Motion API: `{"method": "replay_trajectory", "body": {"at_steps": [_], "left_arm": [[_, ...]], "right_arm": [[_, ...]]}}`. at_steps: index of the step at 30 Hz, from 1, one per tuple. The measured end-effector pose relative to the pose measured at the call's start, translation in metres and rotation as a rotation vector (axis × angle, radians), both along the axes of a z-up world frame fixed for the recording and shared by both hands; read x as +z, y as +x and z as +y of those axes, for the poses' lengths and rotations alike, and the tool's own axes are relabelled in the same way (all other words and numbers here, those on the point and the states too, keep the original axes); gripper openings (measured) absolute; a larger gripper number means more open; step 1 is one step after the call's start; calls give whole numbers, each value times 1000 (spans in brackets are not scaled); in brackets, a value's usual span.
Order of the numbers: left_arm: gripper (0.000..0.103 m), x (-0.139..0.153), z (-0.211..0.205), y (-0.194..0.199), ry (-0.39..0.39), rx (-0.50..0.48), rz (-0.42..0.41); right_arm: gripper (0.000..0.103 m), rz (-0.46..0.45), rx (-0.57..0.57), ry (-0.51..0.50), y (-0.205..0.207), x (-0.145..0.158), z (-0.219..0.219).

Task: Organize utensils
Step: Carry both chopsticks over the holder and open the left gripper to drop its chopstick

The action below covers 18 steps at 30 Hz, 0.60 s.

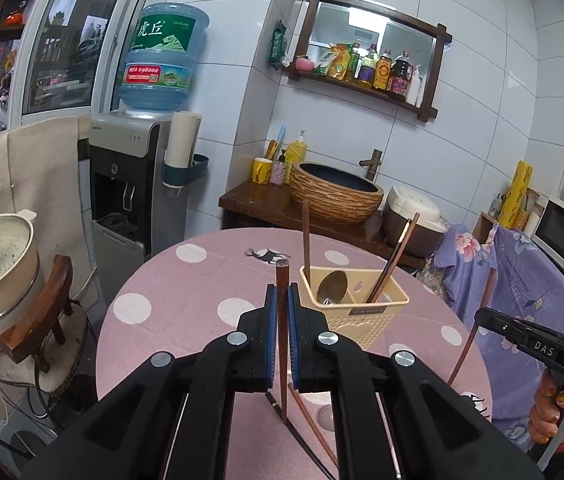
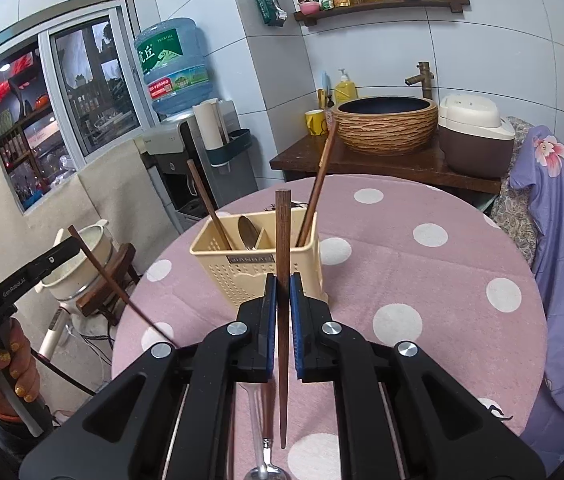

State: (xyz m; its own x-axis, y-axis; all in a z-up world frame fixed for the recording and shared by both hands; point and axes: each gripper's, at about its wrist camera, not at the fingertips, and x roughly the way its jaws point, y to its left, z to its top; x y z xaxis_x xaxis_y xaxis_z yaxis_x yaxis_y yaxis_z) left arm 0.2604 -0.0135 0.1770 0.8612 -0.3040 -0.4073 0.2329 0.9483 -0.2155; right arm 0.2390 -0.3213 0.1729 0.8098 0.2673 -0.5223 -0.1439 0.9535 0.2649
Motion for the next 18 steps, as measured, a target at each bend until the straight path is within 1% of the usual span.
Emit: {"method": "replay_trajectory", "body": {"at_steps": [3,6,7,11,13,15,18], "left_arm": [[6,20,-2,5,-5,-13,-24],[5,42,-5,14,-27,-35,-37],[1,52,-6,18,-38,-43,-44],[1,87,-17,35,-57,-43,-87],[1,99,-24,46,-67,-35,-93],[1,100,-31,54,-59,-23,-96],[1,80,-28,62,-60,-19,-49]], "right_arm": [[7,-14,12,7,4,19,1],[7,-33,18,29,12,44,0],[7,-44,13,36,14,53,0],[7,-109,-30,44,31,92,0],[7,-136,-49,41,42,105,4],[7,-154,-65,16,48,107,8],[7,-149,-65,16,52,94,11]]}}
